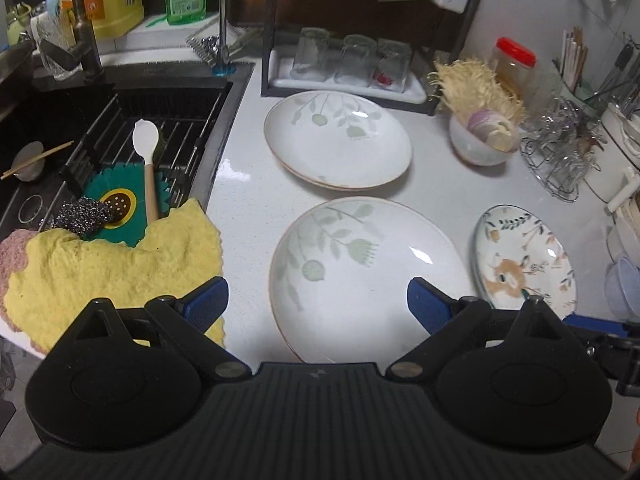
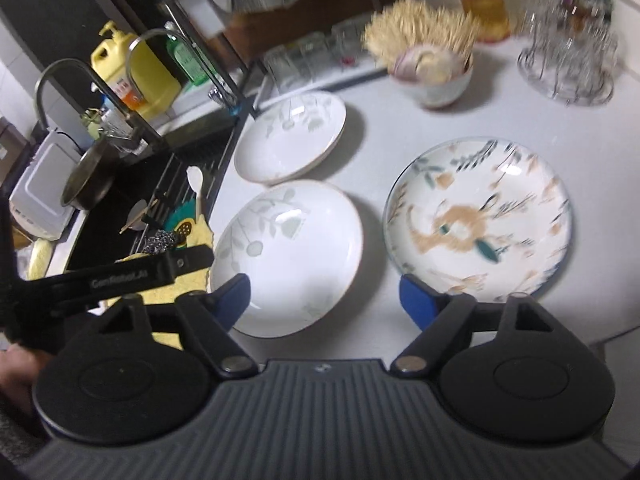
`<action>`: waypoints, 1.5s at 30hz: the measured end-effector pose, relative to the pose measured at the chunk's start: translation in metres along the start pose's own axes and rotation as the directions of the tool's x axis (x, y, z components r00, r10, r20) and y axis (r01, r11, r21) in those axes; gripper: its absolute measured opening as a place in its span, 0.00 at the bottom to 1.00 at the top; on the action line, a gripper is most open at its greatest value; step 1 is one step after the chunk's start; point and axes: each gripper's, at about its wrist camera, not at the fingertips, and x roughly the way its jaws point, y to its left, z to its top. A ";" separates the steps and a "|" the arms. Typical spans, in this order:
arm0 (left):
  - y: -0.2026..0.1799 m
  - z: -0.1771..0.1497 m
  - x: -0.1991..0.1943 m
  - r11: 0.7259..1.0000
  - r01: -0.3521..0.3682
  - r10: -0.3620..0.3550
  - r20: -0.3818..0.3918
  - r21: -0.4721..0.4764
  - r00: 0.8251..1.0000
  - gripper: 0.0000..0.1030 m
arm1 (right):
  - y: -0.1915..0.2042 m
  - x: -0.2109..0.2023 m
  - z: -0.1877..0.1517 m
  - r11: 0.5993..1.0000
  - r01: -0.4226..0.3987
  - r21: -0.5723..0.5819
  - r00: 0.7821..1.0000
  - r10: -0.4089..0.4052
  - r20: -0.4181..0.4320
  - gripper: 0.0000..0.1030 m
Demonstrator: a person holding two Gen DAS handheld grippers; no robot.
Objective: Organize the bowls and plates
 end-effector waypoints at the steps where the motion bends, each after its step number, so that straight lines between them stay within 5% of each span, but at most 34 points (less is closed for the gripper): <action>1: 0.005 0.003 0.007 1.000 0.007 -0.007 -0.006 0.000 1.000 0.95 | 0.001 0.008 0.000 1.000 0.008 0.010 1.000 -0.008 -0.013 0.77; 12: 0.040 0.030 0.073 0.994 0.085 -0.081 -0.074 0.063 0.994 0.81 | 0.000 0.076 0.000 0.978 0.165 0.124 0.984 -0.155 -0.088 0.63; 24: 0.041 0.037 0.115 0.964 0.220 -0.191 -0.188 0.148 0.964 0.23 | 0.007 0.102 -0.005 0.957 0.246 0.155 0.968 -0.236 -0.081 0.21; 45: 0.039 0.048 0.073 0.954 0.271 -0.247 -0.170 0.132 0.954 0.21 | 0.021 0.068 0.008 0.964 0.244 0.110 0.970 -0.241 -0.038 0.21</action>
